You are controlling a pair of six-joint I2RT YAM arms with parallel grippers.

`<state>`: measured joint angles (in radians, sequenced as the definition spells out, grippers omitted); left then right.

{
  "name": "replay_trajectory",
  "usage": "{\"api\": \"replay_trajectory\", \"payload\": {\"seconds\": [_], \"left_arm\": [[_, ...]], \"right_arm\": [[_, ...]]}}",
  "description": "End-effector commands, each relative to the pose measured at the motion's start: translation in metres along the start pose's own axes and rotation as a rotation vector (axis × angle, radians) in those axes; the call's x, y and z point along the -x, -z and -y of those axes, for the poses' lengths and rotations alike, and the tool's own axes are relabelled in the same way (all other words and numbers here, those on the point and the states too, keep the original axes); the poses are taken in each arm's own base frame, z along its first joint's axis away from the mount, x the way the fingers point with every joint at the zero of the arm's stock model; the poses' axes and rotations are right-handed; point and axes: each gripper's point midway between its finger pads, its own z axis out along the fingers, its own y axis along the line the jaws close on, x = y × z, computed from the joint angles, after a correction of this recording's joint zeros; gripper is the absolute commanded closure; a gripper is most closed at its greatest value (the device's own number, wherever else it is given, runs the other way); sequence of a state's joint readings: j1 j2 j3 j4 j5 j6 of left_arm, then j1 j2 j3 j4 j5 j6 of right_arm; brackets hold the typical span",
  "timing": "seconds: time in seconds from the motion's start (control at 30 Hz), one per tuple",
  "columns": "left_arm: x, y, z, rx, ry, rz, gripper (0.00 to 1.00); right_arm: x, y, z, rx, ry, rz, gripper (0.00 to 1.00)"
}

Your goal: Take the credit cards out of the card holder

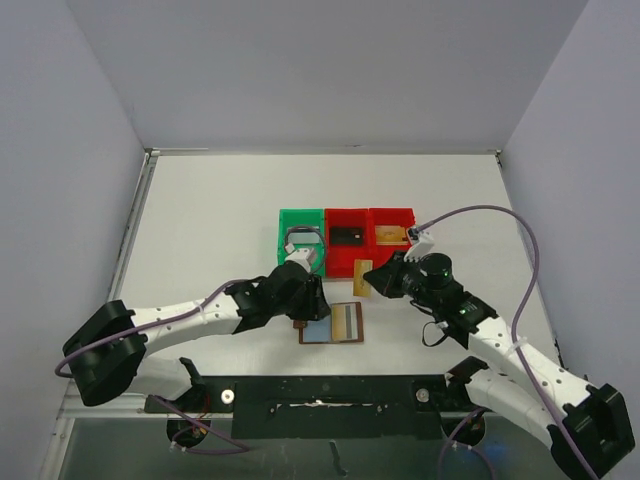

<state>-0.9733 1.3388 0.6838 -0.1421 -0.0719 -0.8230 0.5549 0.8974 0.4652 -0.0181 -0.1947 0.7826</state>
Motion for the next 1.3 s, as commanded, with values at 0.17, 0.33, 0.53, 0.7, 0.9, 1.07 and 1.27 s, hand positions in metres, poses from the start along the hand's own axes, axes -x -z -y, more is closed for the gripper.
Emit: {"api": "replay_trajectory", "payload": {"seconds": [0.17, 0.33, 0.53, 0.7, 0.9, 1.07, 1.27], "left_arm": [[0.01, -0.004, 0.077, -0.34, -0.036, -0.031, 0.59], [-0.015, -0.032, 0.044, -0.203, -0.025, -0.118, 0.6], [-0.025, -0.038, 0.014, -0.07, -0.027, -0.14, 0.63], [-0.024, -0.031, 0.008, -0.037, -0.028, -0.133, 0.64], [-0.001, -0.011, 0.038, -0.163, -0.019, -0.064, 0.62], [0.011, 0.003, 0.047, -0.205, -0.008, -0.027, 0.62], [0.031, 0.028, 0.028, -0.161, 0.053, 0.087, 0.54]], "right_arm": [[0.082, 0.038, 0.012, -0.156, 0.371, 0.343, 1.0], [0.1, 0.046, 0.027, -0.274, 0.54, 0.372, 1.0], [0.122, 0.044, 0.045, -0.348, 0.643, 0.383, 1.0], [0.133, 0.031, 0.055, -0.29, 0.727, 0.337, 1.0], [0.144, 0.02, 0.065, -0.313, 0.922, 0.276, 1.0], [0.141, 0.005, 0.065, -0.261, 1.095, 0.207, 1.0], [0.139, -0.015, 0.083, -0.259, 1.258, 0.101, 1.0]]}}
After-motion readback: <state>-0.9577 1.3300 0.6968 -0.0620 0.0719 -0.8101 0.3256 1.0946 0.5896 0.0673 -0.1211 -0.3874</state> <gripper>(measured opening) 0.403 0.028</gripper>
